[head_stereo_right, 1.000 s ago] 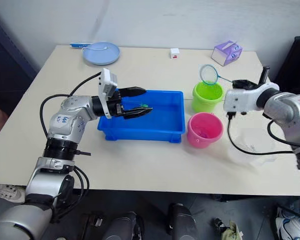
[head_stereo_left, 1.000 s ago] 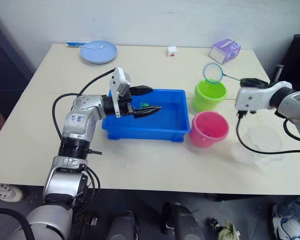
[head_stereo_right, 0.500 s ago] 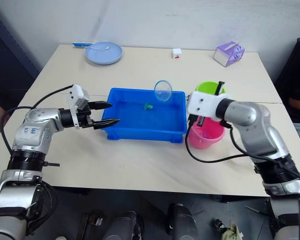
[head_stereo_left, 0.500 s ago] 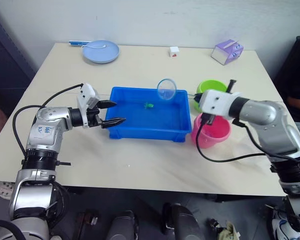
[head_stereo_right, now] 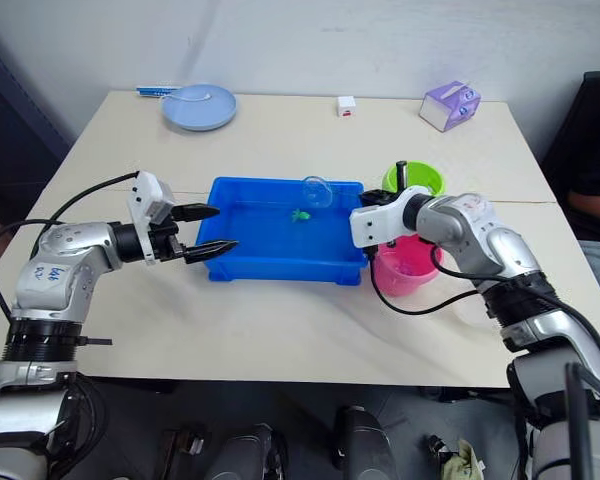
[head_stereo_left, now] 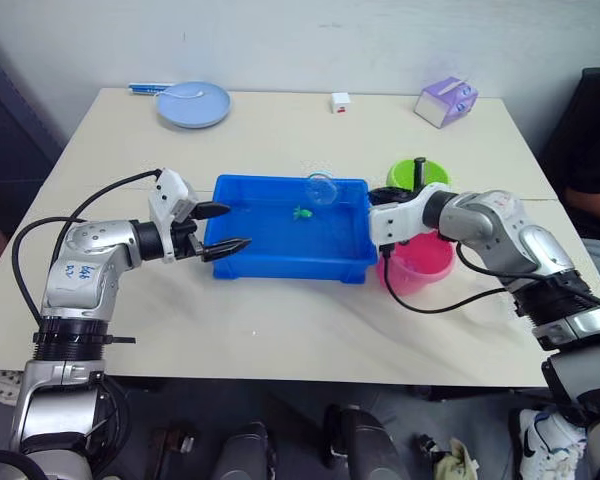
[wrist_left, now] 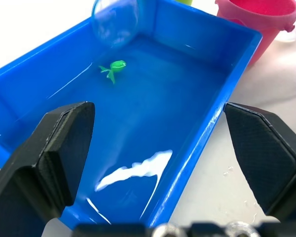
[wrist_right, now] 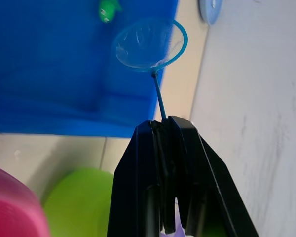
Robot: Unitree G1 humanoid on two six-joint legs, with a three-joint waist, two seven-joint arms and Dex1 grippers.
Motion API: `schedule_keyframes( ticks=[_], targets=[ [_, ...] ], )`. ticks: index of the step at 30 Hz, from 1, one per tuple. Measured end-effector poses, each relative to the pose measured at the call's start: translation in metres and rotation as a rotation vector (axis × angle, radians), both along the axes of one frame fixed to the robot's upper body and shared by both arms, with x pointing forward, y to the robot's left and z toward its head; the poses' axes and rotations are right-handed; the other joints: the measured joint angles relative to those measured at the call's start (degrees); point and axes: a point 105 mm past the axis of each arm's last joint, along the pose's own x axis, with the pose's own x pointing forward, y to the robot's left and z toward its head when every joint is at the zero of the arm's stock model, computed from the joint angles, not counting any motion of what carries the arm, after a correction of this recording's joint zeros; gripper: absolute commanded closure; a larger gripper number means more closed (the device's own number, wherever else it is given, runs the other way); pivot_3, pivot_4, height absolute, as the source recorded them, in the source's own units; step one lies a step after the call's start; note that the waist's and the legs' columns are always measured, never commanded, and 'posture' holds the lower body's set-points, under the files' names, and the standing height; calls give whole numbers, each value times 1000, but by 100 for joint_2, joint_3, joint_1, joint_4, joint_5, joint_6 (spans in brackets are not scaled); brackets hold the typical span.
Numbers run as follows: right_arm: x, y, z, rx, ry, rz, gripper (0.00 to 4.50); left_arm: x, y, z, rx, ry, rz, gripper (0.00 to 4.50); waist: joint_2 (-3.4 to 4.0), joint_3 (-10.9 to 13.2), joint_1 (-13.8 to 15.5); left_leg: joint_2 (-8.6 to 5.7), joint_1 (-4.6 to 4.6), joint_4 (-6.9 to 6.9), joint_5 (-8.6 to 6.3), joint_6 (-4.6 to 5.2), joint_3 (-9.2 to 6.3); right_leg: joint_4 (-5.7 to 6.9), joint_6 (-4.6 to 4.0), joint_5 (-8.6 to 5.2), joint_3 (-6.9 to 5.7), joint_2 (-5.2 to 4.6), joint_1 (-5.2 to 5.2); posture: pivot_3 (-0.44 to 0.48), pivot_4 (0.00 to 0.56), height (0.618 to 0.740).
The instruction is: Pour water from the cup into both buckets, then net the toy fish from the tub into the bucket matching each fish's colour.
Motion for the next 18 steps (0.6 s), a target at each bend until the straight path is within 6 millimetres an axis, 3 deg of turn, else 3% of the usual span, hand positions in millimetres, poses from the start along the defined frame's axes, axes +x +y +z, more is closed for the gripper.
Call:
schedule_keyframes(
  ticks=[6, 10, 18],
  targets=[
    [0, 0, -12, 2, 55, -3, 3717, 0, 0, 2, -8, -3, 2, 0, 0, 0, -38, 3, 2, -1, 0, 0, -1, 0, 0, 0, 0, 2, 0, 0, 150, 739],
    [-7, 4, -26, 163, 209, -42, 3717, 0, 0, 2, -8, -6, 2, 0, 0, 0, -29, 4, 2, 0, 0, 0, -2, 0, 0, 0, 0, 2, 1, 0, 150, 739],
    [-14, 13, -30, 317, 372, -92, 3717, 1, 0, 2, -12, -14, 1, 0, 0, 0, -32, 3, 3, -1, 0, 0, -4, 1, 0, 0, -1, 1, 2, 0, 150, 739]
  ],
)
